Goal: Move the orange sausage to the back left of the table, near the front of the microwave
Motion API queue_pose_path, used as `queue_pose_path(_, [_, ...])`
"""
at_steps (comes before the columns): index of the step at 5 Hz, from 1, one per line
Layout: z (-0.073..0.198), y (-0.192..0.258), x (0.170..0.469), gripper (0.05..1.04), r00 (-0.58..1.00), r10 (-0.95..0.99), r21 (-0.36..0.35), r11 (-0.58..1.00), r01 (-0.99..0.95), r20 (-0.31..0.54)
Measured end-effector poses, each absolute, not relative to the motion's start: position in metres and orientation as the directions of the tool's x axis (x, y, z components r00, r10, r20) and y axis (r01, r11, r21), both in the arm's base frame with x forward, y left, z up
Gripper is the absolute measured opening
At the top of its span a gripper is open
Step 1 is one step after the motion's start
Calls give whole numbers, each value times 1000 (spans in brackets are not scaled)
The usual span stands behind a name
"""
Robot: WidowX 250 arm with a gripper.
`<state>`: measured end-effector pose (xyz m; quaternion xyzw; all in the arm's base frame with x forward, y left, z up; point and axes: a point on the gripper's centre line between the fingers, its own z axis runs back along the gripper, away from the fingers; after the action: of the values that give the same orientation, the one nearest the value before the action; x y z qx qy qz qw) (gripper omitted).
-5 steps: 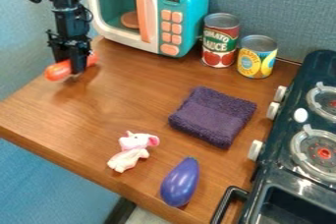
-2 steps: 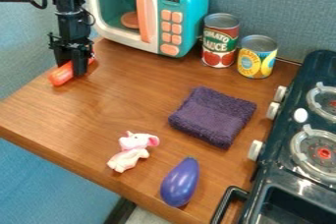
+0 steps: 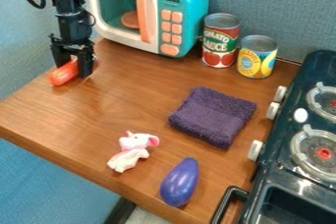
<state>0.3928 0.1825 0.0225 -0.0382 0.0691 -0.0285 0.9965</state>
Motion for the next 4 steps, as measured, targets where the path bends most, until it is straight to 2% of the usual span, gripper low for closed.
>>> queue_pose_path(2, [26, 178, 387, 986, 988, -80, -101, 993, 67, -136])
queue_pose_path(3, [47, 176, 377, 988, 988, -95, -51, 995, 89, -124])
queue_pose_path(4, [67, 146, 367, 988, 970, -193, 13, 980, 197, -148])
